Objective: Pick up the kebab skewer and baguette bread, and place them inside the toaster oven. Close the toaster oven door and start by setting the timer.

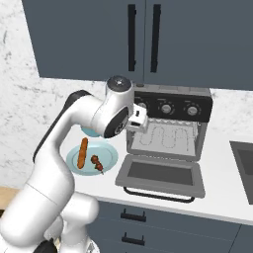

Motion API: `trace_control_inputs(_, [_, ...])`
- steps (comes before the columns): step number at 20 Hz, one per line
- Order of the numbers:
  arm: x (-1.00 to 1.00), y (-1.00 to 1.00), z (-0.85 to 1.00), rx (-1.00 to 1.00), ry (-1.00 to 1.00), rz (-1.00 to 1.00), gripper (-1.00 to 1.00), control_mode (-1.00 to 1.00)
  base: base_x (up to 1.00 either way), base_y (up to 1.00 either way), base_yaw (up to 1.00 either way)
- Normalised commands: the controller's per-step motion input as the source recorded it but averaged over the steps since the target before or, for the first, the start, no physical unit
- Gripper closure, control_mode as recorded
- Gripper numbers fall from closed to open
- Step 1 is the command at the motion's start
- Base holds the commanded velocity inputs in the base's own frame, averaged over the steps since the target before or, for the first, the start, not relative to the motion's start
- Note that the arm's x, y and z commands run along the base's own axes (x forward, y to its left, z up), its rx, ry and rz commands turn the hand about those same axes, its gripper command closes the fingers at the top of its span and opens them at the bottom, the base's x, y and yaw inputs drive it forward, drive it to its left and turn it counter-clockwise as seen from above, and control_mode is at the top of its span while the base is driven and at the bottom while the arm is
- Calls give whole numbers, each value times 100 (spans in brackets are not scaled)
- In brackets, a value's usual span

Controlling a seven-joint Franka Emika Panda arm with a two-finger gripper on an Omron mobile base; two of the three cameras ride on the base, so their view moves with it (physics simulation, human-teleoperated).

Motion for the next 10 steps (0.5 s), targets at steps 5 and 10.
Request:
trace_control_inputs(5, [-3,-92,-33,0,-18,0,-100,-100,0,0,0])
trace_control_inputs(10, [5,-55,-34,0,-15,0,-100,-100,0,0,0])
